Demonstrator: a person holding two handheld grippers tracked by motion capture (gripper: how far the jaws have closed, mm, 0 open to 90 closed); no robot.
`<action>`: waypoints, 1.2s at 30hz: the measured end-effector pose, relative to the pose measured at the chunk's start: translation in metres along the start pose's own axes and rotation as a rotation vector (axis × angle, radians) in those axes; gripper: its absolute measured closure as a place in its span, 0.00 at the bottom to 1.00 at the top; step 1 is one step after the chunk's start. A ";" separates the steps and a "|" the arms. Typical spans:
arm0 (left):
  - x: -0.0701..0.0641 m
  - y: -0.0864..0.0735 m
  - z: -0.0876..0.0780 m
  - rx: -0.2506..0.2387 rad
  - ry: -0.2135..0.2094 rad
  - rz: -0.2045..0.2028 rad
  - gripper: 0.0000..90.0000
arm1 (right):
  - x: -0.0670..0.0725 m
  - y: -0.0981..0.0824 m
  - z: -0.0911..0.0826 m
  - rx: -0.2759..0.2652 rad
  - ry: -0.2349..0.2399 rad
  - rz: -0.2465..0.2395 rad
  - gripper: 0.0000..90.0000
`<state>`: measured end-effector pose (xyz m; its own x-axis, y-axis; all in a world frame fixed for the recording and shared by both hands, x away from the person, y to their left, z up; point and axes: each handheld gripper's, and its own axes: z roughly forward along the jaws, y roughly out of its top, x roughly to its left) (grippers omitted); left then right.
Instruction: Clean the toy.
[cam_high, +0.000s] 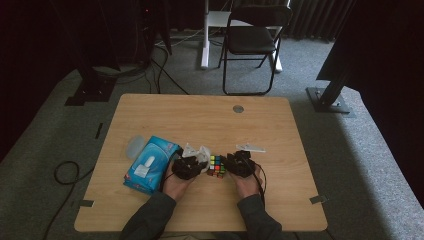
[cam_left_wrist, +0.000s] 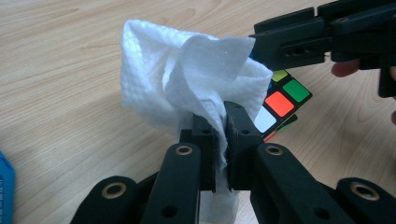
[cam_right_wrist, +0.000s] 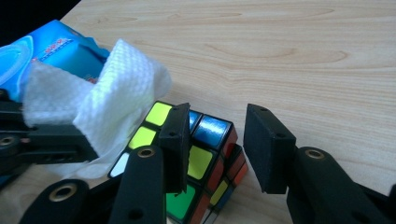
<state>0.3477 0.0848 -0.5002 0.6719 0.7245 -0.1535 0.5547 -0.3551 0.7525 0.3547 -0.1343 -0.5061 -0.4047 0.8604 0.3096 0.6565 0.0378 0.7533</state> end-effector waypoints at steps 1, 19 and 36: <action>0.000 0.000 0.000 0.000 0.000 0.002 0.94 | 0.000 0.000 -0.001 0.002 0.005 0.002 0.68; 0.003 0.002 0.011 -0.003 -0.023 -0.024 0.95 | -0.001 -0.003 -0.006 0.027 0.053 0.028 0.76; 0.001 -0.001 0.016 0.026 0.027 -0.010 0.95 | 0.001 -0.006 -0.006 0.004 0.043 0.028 0.77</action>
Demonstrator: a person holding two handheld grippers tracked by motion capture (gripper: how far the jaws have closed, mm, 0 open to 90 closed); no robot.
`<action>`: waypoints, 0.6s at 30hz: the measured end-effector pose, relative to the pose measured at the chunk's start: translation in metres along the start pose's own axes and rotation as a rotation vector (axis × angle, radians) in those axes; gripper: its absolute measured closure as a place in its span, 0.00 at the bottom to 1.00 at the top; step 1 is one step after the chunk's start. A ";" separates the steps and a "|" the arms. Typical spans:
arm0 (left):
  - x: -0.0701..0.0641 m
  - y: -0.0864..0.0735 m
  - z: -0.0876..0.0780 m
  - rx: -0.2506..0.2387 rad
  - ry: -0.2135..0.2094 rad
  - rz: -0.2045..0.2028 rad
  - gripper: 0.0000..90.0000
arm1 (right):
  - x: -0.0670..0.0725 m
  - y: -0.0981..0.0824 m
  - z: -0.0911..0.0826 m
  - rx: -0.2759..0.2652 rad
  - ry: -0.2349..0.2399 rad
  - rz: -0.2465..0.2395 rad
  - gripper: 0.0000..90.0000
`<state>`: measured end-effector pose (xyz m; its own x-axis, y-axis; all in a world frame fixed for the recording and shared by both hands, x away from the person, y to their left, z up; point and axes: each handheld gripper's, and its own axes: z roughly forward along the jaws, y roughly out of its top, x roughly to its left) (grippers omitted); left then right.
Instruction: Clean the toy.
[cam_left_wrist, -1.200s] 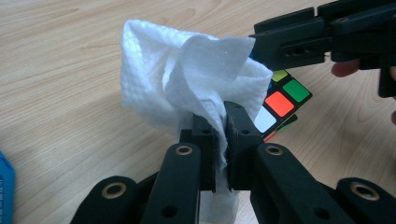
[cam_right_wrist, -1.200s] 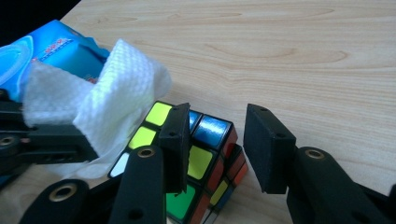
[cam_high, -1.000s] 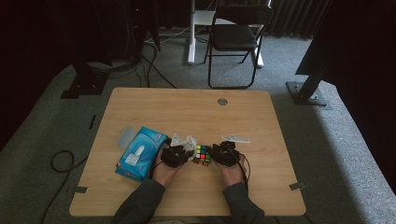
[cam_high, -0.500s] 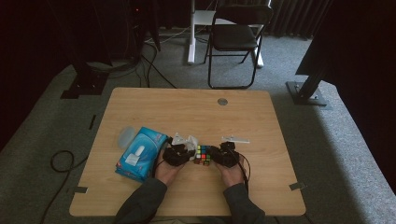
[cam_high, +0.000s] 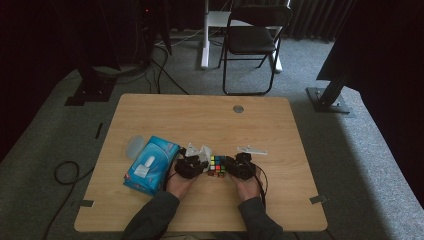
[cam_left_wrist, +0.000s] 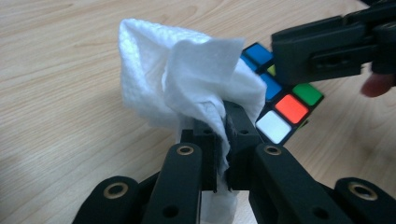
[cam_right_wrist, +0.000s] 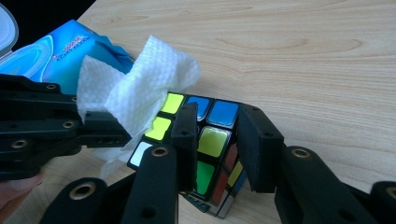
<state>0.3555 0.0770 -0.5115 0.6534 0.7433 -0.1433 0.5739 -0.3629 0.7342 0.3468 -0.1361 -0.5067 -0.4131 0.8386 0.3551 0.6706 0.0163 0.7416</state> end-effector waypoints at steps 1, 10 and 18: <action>0.000 -0.001 0.002 0.014 0.004 -0.002 0.95 | 0.000 0.000 0.000 0.000 0.000 0.000 0.77; 0.000 -0.017 0.019 0.074 0.012 0.000 0.96 | 0.000 0.000 0.001 -0.005 -0.005 -0.002 0.77; 0.001 -0.017 0.019 0.075 0.012 -0.007 0.94 | -0.001 0.001 0.001 -0.001 0.002 -0.001 0.77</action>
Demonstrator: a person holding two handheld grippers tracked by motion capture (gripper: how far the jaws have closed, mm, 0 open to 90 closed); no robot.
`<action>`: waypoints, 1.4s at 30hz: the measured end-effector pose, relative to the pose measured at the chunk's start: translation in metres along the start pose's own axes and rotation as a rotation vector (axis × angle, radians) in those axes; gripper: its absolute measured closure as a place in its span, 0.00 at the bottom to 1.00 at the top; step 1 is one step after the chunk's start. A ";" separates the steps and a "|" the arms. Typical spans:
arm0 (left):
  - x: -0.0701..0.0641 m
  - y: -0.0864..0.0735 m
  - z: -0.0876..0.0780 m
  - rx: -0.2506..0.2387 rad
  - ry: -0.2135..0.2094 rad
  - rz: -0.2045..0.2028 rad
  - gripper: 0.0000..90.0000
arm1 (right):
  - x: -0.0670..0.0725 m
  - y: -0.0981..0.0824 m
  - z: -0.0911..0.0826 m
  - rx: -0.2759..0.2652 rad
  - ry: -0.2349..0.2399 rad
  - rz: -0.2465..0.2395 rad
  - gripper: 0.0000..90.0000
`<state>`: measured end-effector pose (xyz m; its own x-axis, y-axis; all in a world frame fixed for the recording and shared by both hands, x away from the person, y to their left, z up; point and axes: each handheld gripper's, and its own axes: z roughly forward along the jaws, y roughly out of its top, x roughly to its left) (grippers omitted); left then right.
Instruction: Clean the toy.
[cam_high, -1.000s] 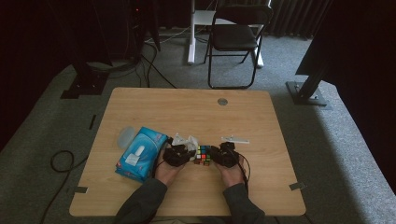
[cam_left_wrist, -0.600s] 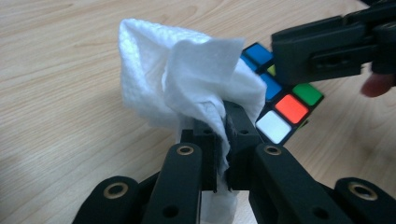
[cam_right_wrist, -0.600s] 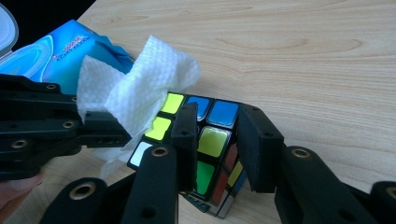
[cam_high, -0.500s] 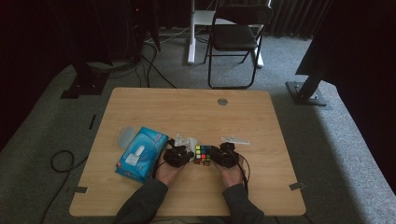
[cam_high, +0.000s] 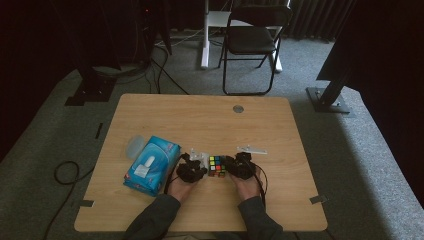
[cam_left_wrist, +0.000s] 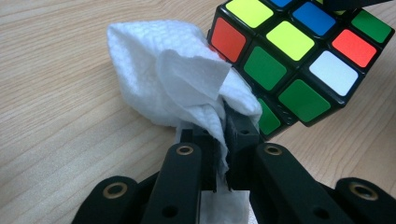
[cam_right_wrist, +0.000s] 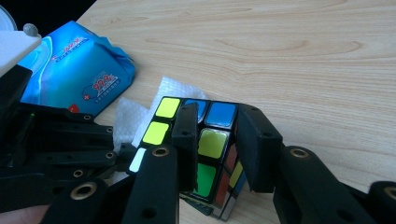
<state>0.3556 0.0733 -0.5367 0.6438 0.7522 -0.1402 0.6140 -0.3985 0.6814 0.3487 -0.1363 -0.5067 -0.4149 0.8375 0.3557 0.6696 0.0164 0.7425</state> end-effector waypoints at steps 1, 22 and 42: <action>0.000 0.000 0.000 0.001 0.000 -0.001 0.94 | 0.000 0.000 0.000 0.000 0.000 0.000 0.77; -0.006 -0.003 -0.024 -0.029 -0.034 0.030 0.93 | -0.009 -0.005 -0.015 0.031 -0.073 -0.012 0.81; -0.009 0.000 -0.022 -0.033 -0.047 0.020 0.95 | -0.005 -0.012 -0.008 0.080 -0.094 -0.026 0.86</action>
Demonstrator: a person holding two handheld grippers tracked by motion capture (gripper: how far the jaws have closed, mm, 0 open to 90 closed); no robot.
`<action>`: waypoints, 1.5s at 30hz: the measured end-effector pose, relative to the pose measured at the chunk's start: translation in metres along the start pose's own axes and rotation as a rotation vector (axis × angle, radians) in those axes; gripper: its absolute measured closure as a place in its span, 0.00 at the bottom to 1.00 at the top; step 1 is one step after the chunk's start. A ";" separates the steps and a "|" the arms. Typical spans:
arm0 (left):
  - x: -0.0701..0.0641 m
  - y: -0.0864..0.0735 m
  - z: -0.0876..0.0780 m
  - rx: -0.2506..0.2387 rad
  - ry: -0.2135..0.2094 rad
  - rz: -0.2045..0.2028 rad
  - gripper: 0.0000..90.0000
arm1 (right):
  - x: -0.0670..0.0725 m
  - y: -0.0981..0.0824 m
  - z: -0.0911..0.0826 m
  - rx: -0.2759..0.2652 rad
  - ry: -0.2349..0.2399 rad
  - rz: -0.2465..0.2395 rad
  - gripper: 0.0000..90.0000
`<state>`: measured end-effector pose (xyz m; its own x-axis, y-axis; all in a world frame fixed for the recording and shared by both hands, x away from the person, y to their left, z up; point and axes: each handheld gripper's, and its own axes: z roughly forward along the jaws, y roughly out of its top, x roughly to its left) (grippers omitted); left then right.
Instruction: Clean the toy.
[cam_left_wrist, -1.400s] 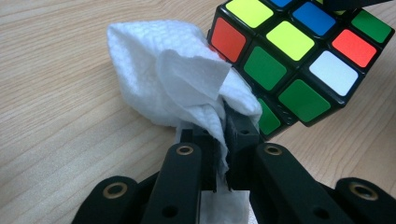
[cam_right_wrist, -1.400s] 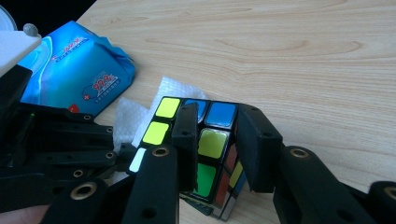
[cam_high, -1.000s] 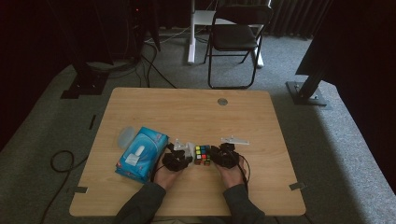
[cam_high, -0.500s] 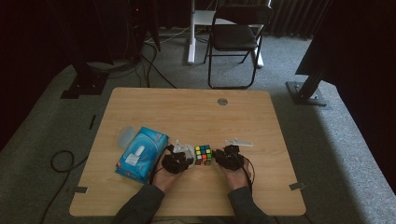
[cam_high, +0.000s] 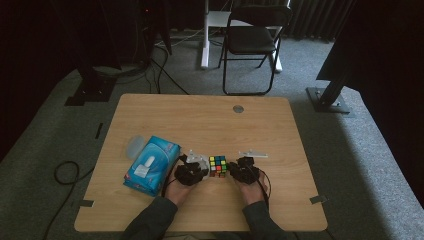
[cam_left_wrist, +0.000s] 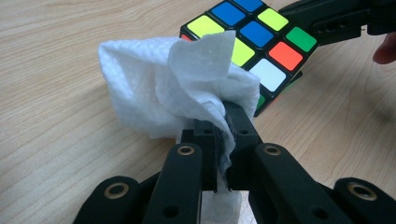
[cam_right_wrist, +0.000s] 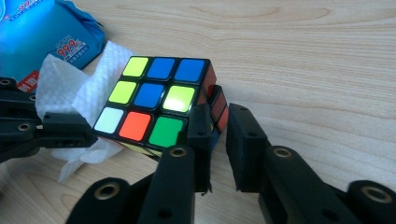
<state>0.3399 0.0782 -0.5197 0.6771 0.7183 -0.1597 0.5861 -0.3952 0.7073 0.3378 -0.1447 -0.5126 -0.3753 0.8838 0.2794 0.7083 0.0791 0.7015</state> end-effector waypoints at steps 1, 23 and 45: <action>0.000 0.000 -0.001 -0.005 -0.001 -0.003 0.95 | -0.001 0.000 0.000 0.000 0.000 0.002 0.83; -0.004 -0.004 0.005 0.006 0.004 0.010 0.95 | 0.008 0.003 -0.005 -0.075 0.077 -0.012 0.77; 0.002 -0.008 0.014 0.024 0.029 -0.002 0.93 | 0.002 0.007 0.000 -0.068 0.096 0.034 0.78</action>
<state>0.3431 0.0752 -0.5348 0.6628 0.7354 -0.1411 0.5985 -0.4070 0.6900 0.3420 -0.1422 -0.5073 -0.4098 0.8370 0.3628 0.6802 0.0154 0.7328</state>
